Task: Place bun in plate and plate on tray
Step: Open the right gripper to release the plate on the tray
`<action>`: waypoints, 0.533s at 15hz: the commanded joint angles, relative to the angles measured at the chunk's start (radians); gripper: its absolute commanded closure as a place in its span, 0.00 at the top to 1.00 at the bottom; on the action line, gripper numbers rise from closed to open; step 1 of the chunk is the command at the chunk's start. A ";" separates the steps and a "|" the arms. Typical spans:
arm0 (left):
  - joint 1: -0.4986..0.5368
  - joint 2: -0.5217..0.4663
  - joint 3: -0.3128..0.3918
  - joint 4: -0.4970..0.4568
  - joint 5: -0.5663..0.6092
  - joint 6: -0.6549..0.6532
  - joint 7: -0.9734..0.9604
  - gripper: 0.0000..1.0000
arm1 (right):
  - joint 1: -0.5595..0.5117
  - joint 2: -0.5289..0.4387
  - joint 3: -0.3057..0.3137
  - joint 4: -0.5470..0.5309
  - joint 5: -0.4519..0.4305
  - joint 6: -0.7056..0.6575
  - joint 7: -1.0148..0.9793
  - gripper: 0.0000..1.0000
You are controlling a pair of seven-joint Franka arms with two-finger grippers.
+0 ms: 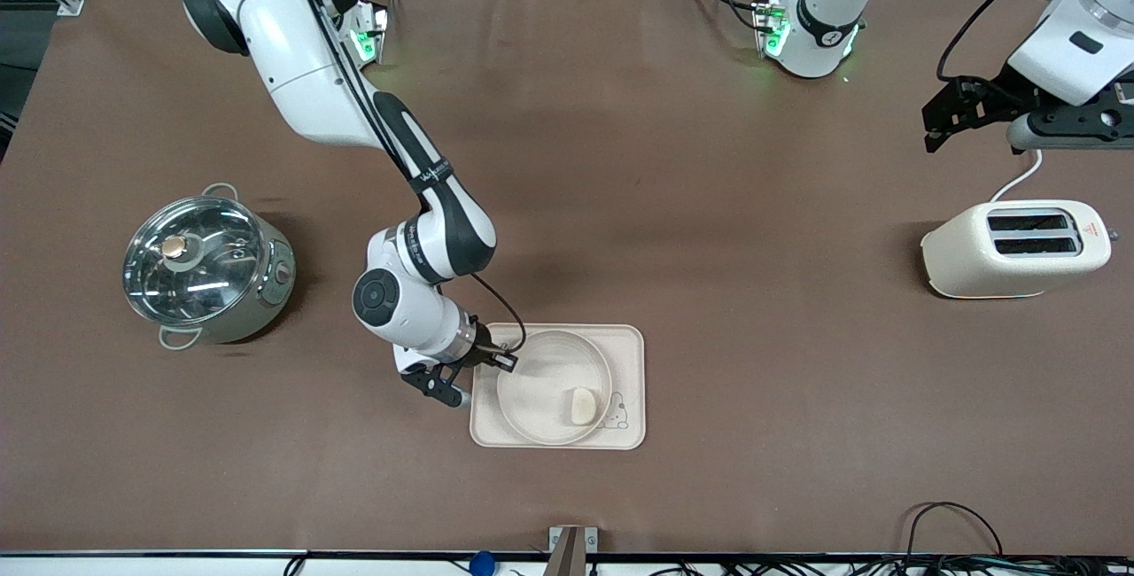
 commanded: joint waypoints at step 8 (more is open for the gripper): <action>-0.002 -0.008 0.007 -0.016 -0.008 0.027 0.005 1.00 | -0.002 0.011 0.010 0.016 0.028 0.036 -0.010 0.26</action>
